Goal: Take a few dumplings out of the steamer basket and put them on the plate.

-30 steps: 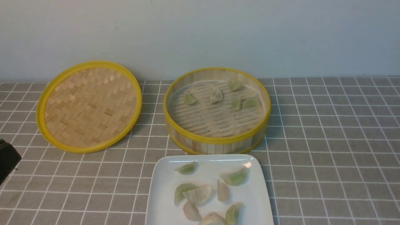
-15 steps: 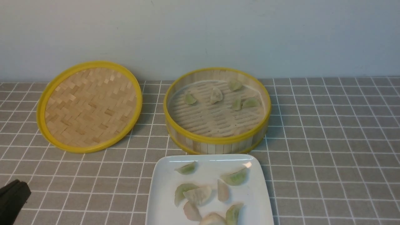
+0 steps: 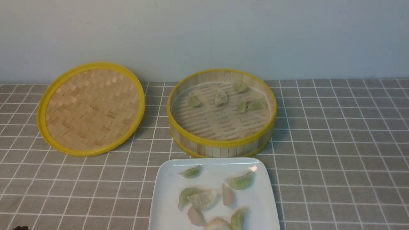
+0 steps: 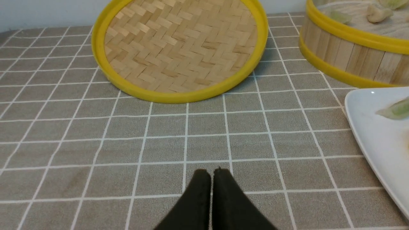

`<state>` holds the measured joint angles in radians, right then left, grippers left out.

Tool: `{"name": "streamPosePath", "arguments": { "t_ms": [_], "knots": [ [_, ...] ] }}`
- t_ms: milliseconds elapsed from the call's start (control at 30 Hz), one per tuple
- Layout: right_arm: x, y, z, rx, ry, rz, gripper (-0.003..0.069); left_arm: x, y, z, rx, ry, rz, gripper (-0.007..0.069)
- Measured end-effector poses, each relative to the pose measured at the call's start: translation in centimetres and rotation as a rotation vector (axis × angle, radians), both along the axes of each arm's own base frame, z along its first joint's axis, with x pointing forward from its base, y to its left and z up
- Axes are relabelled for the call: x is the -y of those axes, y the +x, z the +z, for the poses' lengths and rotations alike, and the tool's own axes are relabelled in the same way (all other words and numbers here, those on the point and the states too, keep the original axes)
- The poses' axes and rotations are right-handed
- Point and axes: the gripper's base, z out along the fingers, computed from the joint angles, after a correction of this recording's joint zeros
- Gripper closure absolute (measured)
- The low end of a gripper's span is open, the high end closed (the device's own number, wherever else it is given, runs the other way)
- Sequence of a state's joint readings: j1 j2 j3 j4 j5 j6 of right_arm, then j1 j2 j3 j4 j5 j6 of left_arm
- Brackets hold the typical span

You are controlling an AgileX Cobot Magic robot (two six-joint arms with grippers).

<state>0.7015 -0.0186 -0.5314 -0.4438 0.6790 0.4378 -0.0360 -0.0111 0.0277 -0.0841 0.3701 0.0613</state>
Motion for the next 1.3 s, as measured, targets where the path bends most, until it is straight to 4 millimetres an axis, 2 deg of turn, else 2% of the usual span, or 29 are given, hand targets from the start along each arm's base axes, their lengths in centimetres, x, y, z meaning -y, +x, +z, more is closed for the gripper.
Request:
{"name": "streamPosePath", "arguments": {
  "t_ms": [933,1067,1300],
  "knots": [
    [0.0,0.0,0.0,0.001,-0.005,0.001,0.0672,0.0,0.0,0.0,-0.001,0.000,0.000,0.0629],
    [-0.5,-0.2,-0.2,-0.054,0.046,0.063,0.0672,0.0,0.0,0.0,-0.001,0.000,0.000,0.0629],
    [-1.2,-0.6,-0.4,-0.045,-0.005,0.149,0.0672,0.0,0.0,0.0,-0.001,0.001,0.000,0.0629]
  ]
}}
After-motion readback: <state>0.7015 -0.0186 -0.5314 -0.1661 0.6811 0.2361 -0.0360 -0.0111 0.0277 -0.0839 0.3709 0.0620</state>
